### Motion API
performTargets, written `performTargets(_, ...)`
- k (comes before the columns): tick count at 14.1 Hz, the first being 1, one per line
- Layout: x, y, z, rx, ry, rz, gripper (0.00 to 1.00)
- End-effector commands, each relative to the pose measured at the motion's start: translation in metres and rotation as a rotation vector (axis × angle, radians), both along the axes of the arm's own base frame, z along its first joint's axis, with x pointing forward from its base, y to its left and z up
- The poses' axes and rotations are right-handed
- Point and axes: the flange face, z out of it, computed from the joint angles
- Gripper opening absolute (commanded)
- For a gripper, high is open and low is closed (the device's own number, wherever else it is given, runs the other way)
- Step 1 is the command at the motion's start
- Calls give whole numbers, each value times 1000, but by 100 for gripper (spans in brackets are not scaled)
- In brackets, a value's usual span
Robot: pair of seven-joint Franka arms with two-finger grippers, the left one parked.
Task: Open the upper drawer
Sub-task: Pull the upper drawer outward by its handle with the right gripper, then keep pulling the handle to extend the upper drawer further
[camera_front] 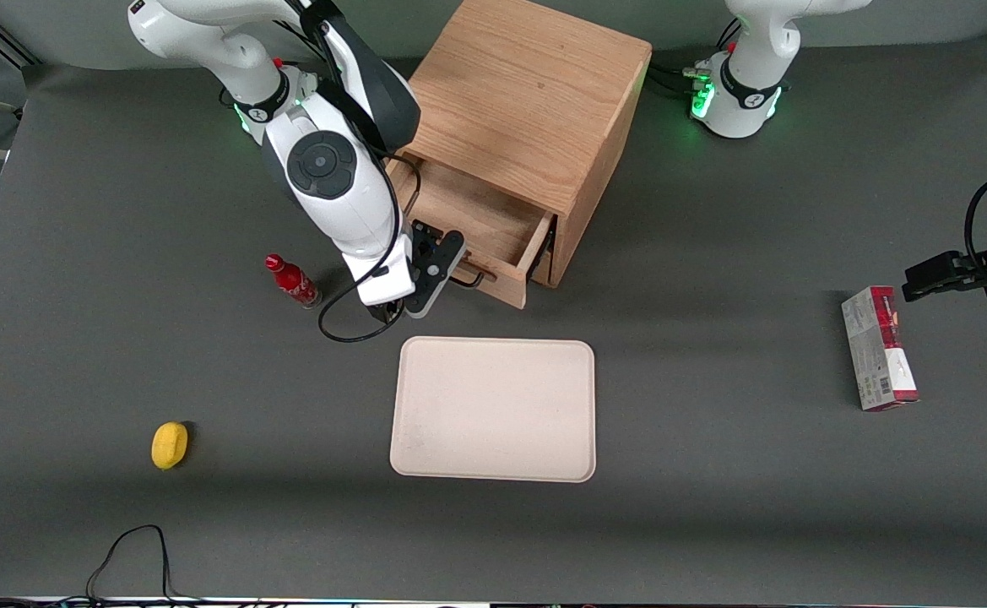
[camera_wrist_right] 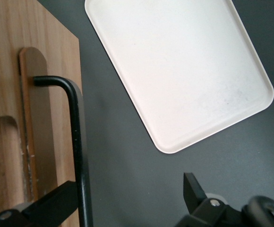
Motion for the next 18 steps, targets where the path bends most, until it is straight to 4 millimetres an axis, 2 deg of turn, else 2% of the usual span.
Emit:
performTargets(1,27,-8,-13,-34,7,25,100)
performTargets(4,44,-20,-8,-34,12,26,100)
performTargets(9,60,-39,-5,-30,8,8,100)
performTargets(14,72,-37,1,-37,11,8,100)
performTargets(18,94,-62,-3,-30,8,-5,100)
